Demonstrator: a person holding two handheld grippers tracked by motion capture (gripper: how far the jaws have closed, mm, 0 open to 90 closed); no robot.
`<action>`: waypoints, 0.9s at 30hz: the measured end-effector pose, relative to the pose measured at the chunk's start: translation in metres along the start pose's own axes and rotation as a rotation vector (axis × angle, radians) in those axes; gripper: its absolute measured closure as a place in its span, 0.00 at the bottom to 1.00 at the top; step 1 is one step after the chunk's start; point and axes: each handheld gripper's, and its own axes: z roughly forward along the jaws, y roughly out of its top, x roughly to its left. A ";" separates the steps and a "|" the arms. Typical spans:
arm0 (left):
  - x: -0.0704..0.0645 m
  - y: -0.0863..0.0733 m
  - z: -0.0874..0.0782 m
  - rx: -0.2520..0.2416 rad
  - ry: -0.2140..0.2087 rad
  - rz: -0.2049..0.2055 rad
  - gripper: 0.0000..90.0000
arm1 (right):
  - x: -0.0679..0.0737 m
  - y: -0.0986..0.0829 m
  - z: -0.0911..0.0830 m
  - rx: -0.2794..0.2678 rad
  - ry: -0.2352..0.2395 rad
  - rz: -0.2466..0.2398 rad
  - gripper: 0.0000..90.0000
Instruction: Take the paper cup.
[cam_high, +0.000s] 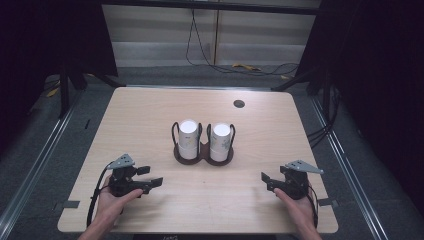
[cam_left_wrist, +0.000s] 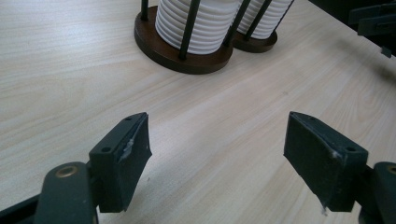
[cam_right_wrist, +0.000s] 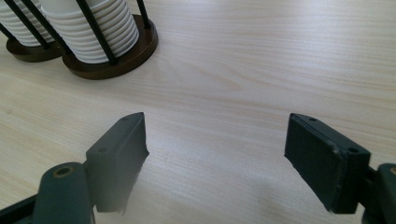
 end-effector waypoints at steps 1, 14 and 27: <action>0.000 0.000 0.000 0.000 0.000 0.000 0.25 | 0.000 0.000 0.000 -0.002 0.000 0.000 0.23; -0.002 0.006 -0.001 -0.022 -0.015 0.010 0.27 | 0.000 0.001 0.003 -0.005 0.009 -0.001 0.20; -0.013 0.025 -0.003 -0.055 -0.051 0.031 0.28 | 0.006 0.002 0.001 0.002 0.042 -0.016 0.19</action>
